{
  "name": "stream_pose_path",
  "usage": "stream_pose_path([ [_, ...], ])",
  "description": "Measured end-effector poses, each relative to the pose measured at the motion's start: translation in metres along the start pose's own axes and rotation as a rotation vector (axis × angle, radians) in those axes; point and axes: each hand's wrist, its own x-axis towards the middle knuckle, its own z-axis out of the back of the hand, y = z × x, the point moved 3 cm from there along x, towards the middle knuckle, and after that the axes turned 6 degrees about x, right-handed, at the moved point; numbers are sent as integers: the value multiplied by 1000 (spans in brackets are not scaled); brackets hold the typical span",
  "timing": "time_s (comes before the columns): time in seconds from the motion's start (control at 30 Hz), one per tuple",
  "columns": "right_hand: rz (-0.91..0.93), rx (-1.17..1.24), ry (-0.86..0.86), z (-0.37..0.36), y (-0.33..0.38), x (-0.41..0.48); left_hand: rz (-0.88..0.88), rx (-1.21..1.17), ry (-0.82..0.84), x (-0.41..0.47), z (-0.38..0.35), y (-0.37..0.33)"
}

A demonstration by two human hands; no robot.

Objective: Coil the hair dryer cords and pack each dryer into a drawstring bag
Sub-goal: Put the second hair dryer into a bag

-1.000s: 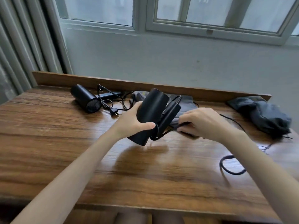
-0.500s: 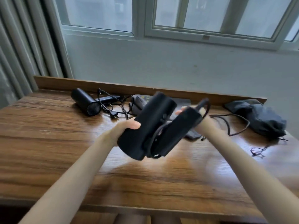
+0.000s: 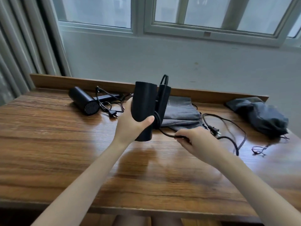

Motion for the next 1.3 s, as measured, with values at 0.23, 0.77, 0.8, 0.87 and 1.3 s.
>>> stream_pose_path([
  [0.23,32,-82,-66,64,-9,4,-94,327,482,-3,-3,-11],
  [0.77,-96,524,77,-30,-20,18,230,-943,343,-18,-13,-16],
  [0.8,-129,635,72,-36,-15,16,220,-893,203,-15,-12,-16],
  [0.87,-231,972,85,-44,-7,13,191,-757,-21,-12,-10,-16],
  [1.3,66,278,7,18,19,18,-46,-16,-159,-13,8,5],
])
